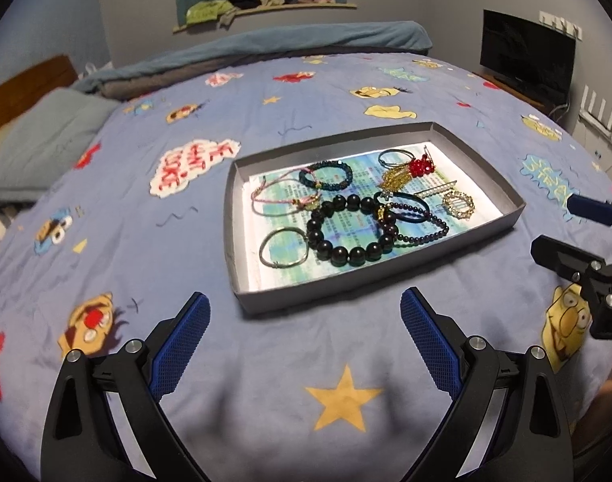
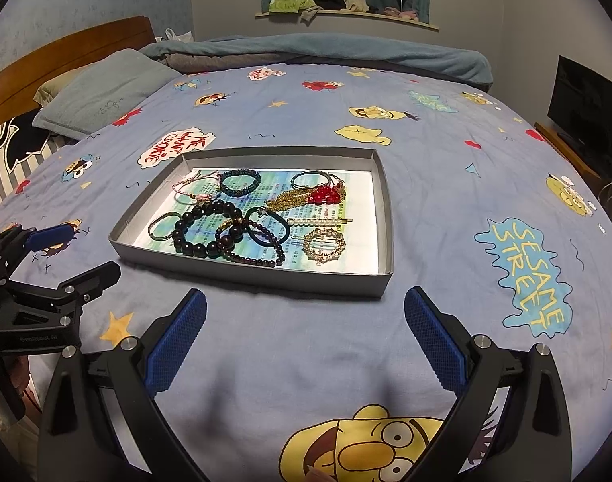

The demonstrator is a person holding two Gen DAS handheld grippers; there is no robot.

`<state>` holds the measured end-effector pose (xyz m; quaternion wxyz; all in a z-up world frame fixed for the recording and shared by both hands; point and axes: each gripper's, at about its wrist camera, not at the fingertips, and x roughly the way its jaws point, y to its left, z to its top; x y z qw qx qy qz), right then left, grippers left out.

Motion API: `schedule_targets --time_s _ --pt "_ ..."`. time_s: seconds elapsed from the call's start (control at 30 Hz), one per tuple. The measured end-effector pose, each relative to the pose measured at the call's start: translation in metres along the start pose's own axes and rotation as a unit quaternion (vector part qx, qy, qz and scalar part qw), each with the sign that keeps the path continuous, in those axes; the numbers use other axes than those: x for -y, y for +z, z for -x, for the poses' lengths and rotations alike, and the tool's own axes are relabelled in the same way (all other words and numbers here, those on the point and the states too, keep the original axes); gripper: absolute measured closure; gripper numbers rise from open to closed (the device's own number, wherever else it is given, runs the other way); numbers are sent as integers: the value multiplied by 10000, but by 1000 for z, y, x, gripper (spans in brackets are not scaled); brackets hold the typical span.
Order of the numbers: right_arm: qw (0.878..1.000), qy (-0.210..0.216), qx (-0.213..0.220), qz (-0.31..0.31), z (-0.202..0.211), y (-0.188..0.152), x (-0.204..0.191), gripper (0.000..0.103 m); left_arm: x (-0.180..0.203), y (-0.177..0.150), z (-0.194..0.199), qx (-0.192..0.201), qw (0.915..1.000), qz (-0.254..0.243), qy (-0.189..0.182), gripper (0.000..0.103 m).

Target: Organize jewelry

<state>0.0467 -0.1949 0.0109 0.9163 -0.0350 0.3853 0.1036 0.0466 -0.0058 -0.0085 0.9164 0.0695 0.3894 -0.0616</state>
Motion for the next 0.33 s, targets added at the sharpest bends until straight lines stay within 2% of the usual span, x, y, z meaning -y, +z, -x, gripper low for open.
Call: schedule_targets --time_s 0.33 --pt "9999 -26 10 -116 -6 1 9 6 -12 0 -7 -189 9997 162 -23 8"
